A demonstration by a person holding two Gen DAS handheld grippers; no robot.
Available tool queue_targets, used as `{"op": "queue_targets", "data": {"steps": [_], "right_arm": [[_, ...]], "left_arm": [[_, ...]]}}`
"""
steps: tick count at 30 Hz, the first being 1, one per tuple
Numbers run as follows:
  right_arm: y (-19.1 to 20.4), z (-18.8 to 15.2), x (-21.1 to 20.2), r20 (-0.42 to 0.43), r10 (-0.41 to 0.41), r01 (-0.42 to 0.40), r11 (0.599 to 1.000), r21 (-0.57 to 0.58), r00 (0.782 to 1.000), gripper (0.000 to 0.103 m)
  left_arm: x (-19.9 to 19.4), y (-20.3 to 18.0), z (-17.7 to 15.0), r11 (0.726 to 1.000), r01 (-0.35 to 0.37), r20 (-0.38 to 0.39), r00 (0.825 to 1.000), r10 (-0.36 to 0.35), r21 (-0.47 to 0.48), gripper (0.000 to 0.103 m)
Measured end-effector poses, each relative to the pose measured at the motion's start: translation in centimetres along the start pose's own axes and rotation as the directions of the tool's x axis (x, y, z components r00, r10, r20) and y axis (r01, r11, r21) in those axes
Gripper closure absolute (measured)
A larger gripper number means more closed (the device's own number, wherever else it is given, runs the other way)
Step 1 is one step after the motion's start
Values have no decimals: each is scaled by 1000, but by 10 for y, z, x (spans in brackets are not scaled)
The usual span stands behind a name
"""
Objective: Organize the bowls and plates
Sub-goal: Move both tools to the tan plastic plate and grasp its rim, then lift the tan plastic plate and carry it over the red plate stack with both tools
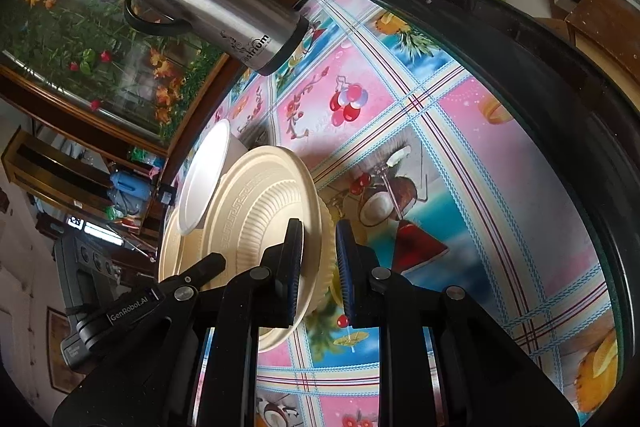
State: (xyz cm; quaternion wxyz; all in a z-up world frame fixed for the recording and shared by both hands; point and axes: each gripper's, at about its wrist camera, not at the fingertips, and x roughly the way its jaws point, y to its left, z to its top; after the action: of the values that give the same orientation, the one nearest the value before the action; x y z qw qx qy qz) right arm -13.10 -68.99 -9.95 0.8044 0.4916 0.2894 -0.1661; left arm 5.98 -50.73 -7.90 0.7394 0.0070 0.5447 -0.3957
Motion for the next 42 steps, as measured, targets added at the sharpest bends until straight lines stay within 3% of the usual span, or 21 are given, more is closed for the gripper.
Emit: {"op": "queue_targets", "data": {"steps": [11, 22, 32, 42], "right_arm": [[3, -2, 1, 46, -37, 38, 999, -25, 998, 87], [10, -8, -1, 71, -39, 41, 999, -36, 997, 95], [19, -25, -6, 43, -11, 12, 1000, -18, 999, 96], [40, -68, -7, -6, 42, -42, 999, -30, 999, 96]], "left_arm": [[-2, -3, -2, 1000, -11, 11, 1000, 11, 22, 94], [-2, -6, -4, 998, -47, 23, 999, 46, 46, 94], [-17, 3, -18, 992, -110, 57, 993, 106, 64, 95], [-57, 28, -49, 983, -177, 91, 981, 172, 50, 95]]}}
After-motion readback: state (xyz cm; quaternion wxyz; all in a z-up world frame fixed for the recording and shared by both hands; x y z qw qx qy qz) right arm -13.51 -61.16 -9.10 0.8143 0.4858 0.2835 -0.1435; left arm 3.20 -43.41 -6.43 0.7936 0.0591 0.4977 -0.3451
